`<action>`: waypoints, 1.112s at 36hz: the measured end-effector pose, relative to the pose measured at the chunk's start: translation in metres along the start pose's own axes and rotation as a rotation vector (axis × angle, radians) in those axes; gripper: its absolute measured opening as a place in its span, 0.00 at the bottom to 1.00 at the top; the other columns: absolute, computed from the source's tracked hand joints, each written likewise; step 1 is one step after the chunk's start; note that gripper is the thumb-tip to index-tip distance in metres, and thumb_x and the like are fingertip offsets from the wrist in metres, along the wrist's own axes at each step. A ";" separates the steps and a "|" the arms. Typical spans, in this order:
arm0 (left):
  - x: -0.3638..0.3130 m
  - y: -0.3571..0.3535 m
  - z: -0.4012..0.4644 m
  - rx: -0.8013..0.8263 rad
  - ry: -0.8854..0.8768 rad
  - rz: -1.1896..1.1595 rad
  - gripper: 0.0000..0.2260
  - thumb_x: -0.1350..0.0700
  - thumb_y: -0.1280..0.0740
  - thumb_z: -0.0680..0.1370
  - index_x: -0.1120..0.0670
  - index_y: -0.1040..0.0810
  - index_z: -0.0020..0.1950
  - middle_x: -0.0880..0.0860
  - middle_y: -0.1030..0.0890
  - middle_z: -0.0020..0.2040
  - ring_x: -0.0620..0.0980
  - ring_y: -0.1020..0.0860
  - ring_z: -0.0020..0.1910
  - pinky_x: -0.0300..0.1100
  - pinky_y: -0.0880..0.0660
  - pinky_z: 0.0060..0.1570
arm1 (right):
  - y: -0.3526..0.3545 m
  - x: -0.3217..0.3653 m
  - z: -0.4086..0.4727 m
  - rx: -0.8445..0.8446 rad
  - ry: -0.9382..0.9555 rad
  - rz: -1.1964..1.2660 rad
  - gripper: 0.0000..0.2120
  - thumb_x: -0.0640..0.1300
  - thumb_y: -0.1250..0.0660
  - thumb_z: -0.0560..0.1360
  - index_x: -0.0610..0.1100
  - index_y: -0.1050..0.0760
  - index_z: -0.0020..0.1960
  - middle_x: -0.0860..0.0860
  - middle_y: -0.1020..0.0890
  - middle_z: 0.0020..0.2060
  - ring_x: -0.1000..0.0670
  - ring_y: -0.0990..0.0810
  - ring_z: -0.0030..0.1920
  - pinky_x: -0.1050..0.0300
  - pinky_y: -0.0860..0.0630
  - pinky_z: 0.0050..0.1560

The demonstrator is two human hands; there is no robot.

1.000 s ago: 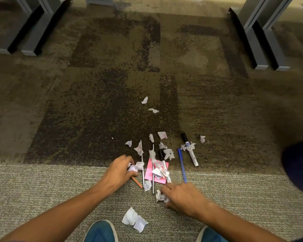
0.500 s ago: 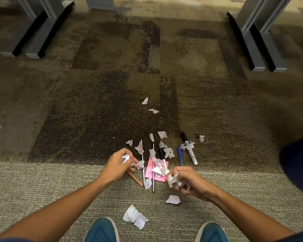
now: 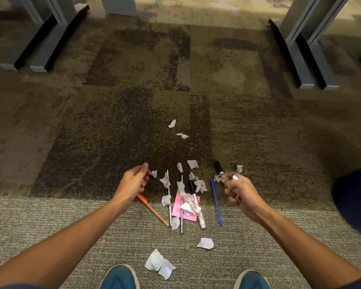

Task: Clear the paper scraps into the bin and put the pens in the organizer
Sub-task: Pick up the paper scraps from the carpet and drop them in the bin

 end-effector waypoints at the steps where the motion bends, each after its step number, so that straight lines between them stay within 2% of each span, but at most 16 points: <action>1: 0.000 0.002 0.002 -0.022 -0.001 0.024 0.16 0.41 0.37 0.78 0.51 0.20 0.40 0.47 0.27 0.33 0.41 0.32 0.29 0.34 0.38 0.24 | 0.007 0.004 0.004 -0.040 0.014 -0.004 0.15 0.30 0.42 0.69 0.40 0.27 0.53 0.54 0.32 0.28 0.54 0.39 0.27 0.63 0.45 0.22; 6: -0.001 0.005 0.007 -0.092 -0.043 0.224 0.12 0.42 0.32 0.75 0.50 0.18 0.43 0.45 0.22 0.35 0.46 0.26 0.36 0.42 0.33 0.34 | 0.033 0.022 0.014 -0.211 0.114 -0.209 0.02 0.49 0.31 0.74 0.54 0.20 0.44 0.55 0.27 0.27 0.55 0.32 0.24 0.63 0.39 0.21; 9: -0.003 0.002 0.010 -0.104 -0.085 0.296 0.05 0.48 0.27 0.73 0.49 0.17 0.44 0.46 0.17 0.41 0.45 0.22 0.43 0.41 0.29 0.41 | 0.039 0.028 0.019 -0.282 0.167 -0.531 0.07 0.56 0.30 0.75 0.55 0.23 0.51 0.60 0.21 0.32 0.60 0.27 0.26 0.64 0.33 0.26; 12: -0.003 -0.001 0.013 -0.075 -0.096 0.348 0.09 0.49 0.25 0.72 0.49 0.18 0.50 0.52 0.17 0.45 0.47 0.20 0.45 0.43 0.27 0.46 | 0.034 0.027 0.025 -0.239 0.203 -0.780 0.15 0.59 0.31 0.75 0.56 0.28 0.58 0.55 0.18 0.42 0.52 0.21 0.31 0.58 0.26 0.30; 15: -0.002 -0.004 0.017 -0.037 -0.134 0.455 0.14 0.50 0.24 0.71 0.47 0.19 0.55 0.48 0.19 0.44 0.44 0.21 0.45 0.37 0.27 0.43 | 0.030 0.025 0.031 -0.213 0.266 -0.968 0.21 0.60 0.31 0.75 0.54 0.29 0.63 0.48 0.17 0.50 0.49 0.18 0.38 0.52 0.20 0.37; 18: 0.002 -0.009 0.021 -0.004 -0.171 0.530 0.16 0.51 0.23 0.70 0.48 0.19 0.56 0.49 0.20 0.45 0.47 0.21 0.47 0.40 0.27 0.45 | 0.028 0.018 0.037 -0.174 0.299 -1.062 0.25 0.58 0.30 0.74 0.49 0.30 0.66 0.47 0.19 0.59 0.55 0.19 0.37 0.63 0.27 0.34; 20: 0.003 -0.011 0.022 -0.006 -0.202 0.622 0.15 0.49 0.23 0.69 0.48 0.18 0.54 0.49 0.19 0.48 0.47 0.21 0.48 0.42 0.26 0.48 | 0.028 0.011 0.039 -0.140 0.287 -1.087 0.25 0.57 0.29 0.75 0.49 0.30 0.67 0.46 0.19 0.58 0.55 0.19 0.36 0.65 0.29 0.33; 24: -0.001 -0.014 0.021 -0.029 -0.260 0.724 0.11 0.48 0.24 0.70 0.47 0.18 0.50 0.48 0.21 0.47 0.44 0.22 0.46 0.38 0.28 0.44 | 0.029 0.009 0.037 -0.158 0.343 -1.081 0.22 0.54 0.29 0.76 0.48 0.28 0.66 0.47 0.18 0.57 0.50 0.19 0.50 0.73 0.35 0.39; 27: -0.002 -0.015 0.021 -0.029 -0.256 0.758 0.05 0.50 0.25 0.71 0.47 0.19 0.42 0.48 0.23 0.44 0.44 0.24 0.43 0.33 0.33 0.39 | 0.027 0.011 0.032 -0.164 0.359 -1.063 0.16 0.54 0.34 0.79 0.48 0.27 0.64 0.47 0.17 0.56 0.49 0.19 0.50 0.66 0.29 0.40; 29: -0.003 -0.015 0.019 -0.029 -0.248 0.777 0.05 0.51 0.25 0.71 0.48 0.19 0.40 0.47 0.24 0.43 0.45 0.25 0.43 0.35 0.34 0.37 | 0.029 0.011 0.031 -0.170 0.333 -1.059 0.18 0.54 0.37 0.81 0.47 0.27 0.67 0.46 0.18 0.60 0.48 0.18 0.54 0.62 0.29 0.46; 30: -0.004 -0.015 0.018 -0.029 -0.246 0.783 0.05 0.51 0.25 0.71 0.48 0.20 0.40 0.47 0.24 0.42 0.46 0.25 0.43 0.37 0.34 0.38 | 0.031 0.010 0.031 -0.176 0.301 -1.050 0.18 0.53 0.38 0.81 0.47 0.27 0.68 0.45 0.18 0.60 0.52 0.17 0.52 0.64 0.29 0.46; 32: -0.006 -0.015 0.016 -0.032 -0.238 0.783 0.05 0.51 0.26 0.72 0.49 0.20 0.40 0.48 0.24 0.43 0.47 0.25 0.44 0.41 0.34 0.40 | 0.035 0.007 0.032 -0.187 0.223 -0.999 0.16 0.52 0.40 0.82 0.47 0.25 0.66 0.43 0.16 0.55 0.62 0.19 0.34 0.73 0.31 0.33; 33: -0.006 -0.015 0.015 -0.035 -0.231 0.776 0.05 0.51 0.26 0.72 0.49 0.20 0.40 0.48 0.23 0.44 0.46 0.25 0.44 0.41 0.34 0.41 | 0.037 0.005 0.032 -0.195 0.190 -0.962 0.14 0.52 0.40 0.82 0.47 0.24 0.63 0.45 0.15 0.49 0.60 0.23 0.27 0.72 0.32 0.26; 36: -0.008 -0.014 0.010 -0.034 -0.216 0.728 0.06 0.49 0.27 0.73 0.48 0.21 0.39 0.44 0.22 0.43 0.40 0.25 0.42 0.36 0.34 0.37 | 0.045 0.002 0.034 -0.205 0.121 -0.816 0.08 0.47 0.39 0.82 0.52 0.22 0.55 0.54 0.16 0.42 0.57 0.23 0.27 0.64 0.29 0.24; 38: -0.007 -0.013 0.008 -0.020 -0.178 0.686 0.06 0.48 0.27 0.73 0.48 0.21 0.39 0.43 0.20 0.41 0.39 0.23 0.41 0.34 0.33 0.35 | 0.049 0.004 0.036 -0.213 0.109 -0.754 0.11 0.40 0.40 0.82 0.53 0.22 0.55 0.56 0.16 0.43 0.60 0.26 0.24 0.65 0.33 0.21; 40: -0.005 -0.013 0.007 -0.002 -0.150 0.649 0.06 0.48 0.27 0.73 0.48 0.21 0.40 0.45 0.19 0.41 0.43 0.22 0.40 0.39 0.30 0.36 | 0.053 0.008 0.036 -0.224 0.116 -0.714 0.17 0.35 0.41 0.80 0.56 0.22 0.53 0.55 0.16 0.43 0.59 0.28 0.23 0.65 0.36 0.20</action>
Point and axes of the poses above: each hand's wrist, its own z-axis towards the middle knuckle, its own y-axis out of the back of the hand, x = y × z, the point moved 8 cm from there along z, towards the middle knuckle
